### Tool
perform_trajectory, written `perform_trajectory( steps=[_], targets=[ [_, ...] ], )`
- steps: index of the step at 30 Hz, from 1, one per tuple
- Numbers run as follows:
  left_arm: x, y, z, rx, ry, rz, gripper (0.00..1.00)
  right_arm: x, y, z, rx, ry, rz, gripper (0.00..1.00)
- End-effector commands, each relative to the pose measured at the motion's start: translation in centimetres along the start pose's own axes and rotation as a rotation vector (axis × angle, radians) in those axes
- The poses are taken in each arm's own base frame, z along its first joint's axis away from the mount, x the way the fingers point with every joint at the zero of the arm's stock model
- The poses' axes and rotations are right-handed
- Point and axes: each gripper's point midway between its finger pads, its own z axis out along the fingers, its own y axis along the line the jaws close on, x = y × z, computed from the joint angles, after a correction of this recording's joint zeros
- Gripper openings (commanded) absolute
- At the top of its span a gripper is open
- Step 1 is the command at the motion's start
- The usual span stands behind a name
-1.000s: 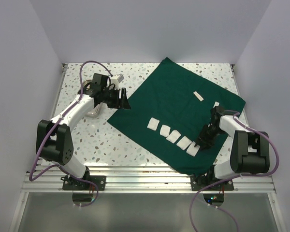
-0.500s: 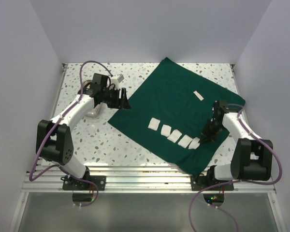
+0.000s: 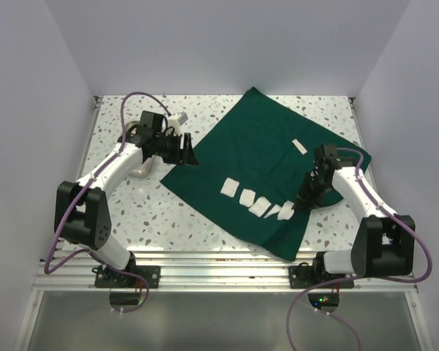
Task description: Prepare the surgical pack
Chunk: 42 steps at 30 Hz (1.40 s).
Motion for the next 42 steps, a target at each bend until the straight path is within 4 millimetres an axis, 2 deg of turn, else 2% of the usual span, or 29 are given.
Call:
perform_trajectory(
  steps=[1,3,10,12,13,15,16,19,22,24,29,32,33,34,39,42],
  targets=[
    [-1.5,-1.1,-0.7,0.031,-0.047,0.042,0.64,1.2,-1.3,0.9,0.047,0.042,0.038,0.0],
    [-1.5,-0.9,-0.6,0.028,-0.047,0.04,0.64,1.2,-1.4,1.7,0.047,0.044,0.046,0.01],
    [-1.3,-0.8,-0.6,0.025,-0.041,0.041,0.64,1.1,-3.1,2.9,0.139,0.078,0.028,0.13],
    [-1.3,-0.8,-0.6,0.021,-0.043,0.043,0.64,1.1,-3.2,2.9,0.144,0.081,0.022,0.26],
    [-1.2,-0.7,-0.6,0.021,-0.04,0.045,0.64,1.0,-3.1,2.8,0.139,0.08,0.016,0.43],
    [-1.2,-0.6,-0.5,0.019,-0.039,0.044,0.64,0.8,-3.1,2.2,0.156,0.075,0.015,0.58],
    [-1.2,-0.7,-0.5,0.02,-0.038,0.045,0.64,0.4,-2.9,1.7,0.159,0.059,0.012,0.63],
    [-1.2,-0.7,-0.5,0.025,-0.037,0.043,0.64,0.5,-3.5,0.6,0.191,0.051,0.023,0.63],
    [-1.3,-0.6,-0.4,0.022,-0.04,0.049,0.64,0.2,-3.2,-0.2,0.175,0.032,0.031,0.63],
    [-1.2,-0.5,-0.2,0.02,-0.036,0.048,0.64,-0.5,-2.6,-0.4,0.157,0.021,0.01,0.58],
    [-1.2,-0.2,0.4,0.021,-0.025,0.039,0.64,-4.2,0.2,-1.0,0.089,-0.042,-0.037,0.45],
    [-1.0,-0.2,0.6,0.026,-0.017,0.03,0.64,-6.5,0.8,0.5,0.101,-0.048,-0.061,0.21],
    [-1.1,-0.3,0.5,0.031,-0.019,0.031,0.64,-7.1,0.9,1.5,0.107,-0.037,-0.069,0.04],
    [-1.0,-0.3,0.4,0.031,-0.02,0.032,0.64,-7.7,1.1,1.9,0.102,-0.042,-0.074,0.0],
    [-1.0,-0.4,0.3,0.029,-0.023,0.037,0.64,-9.3,1.2,4.3,0.113,-0.044,-0.102,0.0],
    [-1.0,-0.4,0.2,0.027,-0.023,0.037,0.64,-9.4,1.0,5.7,0.118,-0.015,-0.098,0.0]
  ],
)
